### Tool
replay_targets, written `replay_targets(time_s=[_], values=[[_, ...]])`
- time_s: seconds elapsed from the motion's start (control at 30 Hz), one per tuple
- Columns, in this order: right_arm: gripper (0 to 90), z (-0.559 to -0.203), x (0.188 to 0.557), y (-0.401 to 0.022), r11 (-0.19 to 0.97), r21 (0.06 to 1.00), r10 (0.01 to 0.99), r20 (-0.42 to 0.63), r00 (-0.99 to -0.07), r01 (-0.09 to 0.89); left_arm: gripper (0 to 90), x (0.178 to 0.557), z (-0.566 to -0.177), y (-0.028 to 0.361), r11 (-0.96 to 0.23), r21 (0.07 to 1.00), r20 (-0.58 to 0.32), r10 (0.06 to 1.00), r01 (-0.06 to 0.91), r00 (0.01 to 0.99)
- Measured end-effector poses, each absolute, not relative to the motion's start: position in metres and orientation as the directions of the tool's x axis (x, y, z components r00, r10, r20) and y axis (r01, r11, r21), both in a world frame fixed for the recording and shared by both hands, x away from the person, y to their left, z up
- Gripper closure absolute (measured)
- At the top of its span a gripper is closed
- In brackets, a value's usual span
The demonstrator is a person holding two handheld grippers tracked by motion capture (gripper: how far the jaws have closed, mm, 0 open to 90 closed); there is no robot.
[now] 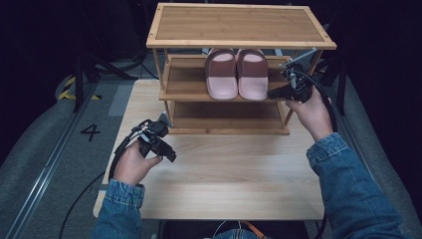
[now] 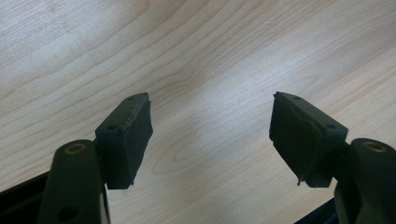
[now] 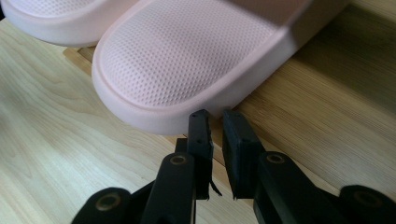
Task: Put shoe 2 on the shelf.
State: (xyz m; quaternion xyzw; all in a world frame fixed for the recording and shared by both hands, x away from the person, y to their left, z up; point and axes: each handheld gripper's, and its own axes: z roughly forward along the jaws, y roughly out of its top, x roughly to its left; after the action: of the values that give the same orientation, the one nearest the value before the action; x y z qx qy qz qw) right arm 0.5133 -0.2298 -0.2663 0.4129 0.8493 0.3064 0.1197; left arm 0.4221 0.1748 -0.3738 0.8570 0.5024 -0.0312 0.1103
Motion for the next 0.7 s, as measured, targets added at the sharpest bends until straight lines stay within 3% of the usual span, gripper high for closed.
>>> replay_targets(time_s=[0.7], values=[[67.4,-0.249,0.481,-0.253,0.513,0.635,0.727,0.035,-0.685,0.578,29.9,0.422,-0.373,0.179,-0.459,0.161,-0.163,0.861,0.874,0.482]])
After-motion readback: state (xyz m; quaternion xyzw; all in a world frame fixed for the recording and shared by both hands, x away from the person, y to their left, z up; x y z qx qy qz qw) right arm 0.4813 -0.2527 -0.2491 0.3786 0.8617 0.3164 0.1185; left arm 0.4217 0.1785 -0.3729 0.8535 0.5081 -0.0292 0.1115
